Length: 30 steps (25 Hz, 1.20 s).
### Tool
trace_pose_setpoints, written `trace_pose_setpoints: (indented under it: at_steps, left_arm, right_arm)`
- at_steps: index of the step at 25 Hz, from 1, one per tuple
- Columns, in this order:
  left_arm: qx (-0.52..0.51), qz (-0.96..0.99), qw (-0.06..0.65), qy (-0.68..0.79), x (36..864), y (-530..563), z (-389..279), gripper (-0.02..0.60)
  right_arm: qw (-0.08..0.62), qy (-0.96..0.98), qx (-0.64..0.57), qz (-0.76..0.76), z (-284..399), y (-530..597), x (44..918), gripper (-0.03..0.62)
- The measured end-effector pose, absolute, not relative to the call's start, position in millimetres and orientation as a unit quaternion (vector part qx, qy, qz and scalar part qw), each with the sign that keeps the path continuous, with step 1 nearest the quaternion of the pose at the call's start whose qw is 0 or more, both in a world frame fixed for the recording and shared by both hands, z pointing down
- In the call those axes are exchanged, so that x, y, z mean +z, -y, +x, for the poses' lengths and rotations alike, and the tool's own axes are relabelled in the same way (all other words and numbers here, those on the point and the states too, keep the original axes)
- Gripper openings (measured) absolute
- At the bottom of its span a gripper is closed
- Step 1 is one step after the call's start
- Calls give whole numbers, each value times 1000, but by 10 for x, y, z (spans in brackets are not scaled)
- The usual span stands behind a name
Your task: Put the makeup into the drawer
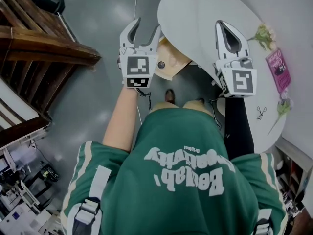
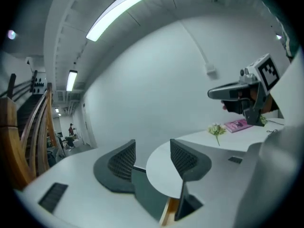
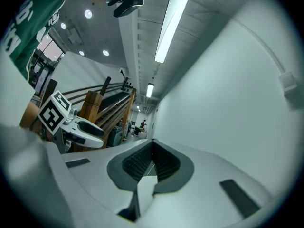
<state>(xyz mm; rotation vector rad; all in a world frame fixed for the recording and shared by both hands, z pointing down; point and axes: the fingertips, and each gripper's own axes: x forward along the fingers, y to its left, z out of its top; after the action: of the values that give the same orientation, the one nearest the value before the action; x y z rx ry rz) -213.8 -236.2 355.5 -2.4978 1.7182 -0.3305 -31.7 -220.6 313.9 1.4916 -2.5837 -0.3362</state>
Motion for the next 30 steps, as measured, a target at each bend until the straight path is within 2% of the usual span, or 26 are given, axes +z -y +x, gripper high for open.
trace_pose_setpoints:
  at_steps: [7,11,23,30]
  left_arm:
    - [-100,-833,61,-541,3352,2313,-2067,242]
    - [-82,-852,77,-510,3176,2324,-1706,242]
    - [-47,-921,96,-375,2894,2080,443,242]
    - [-29,-960,107,-258,2864,1603,1892,242]
  right_arm:
    - [59,852,-112,508,-365,2188,3067,9]
    - [55,837,-117,532,-75,2124,2997,9]
    - [62,755,-111,644,1829,1608,2834,9]
    - [72,672,-104,729,3112,875,2822,9]
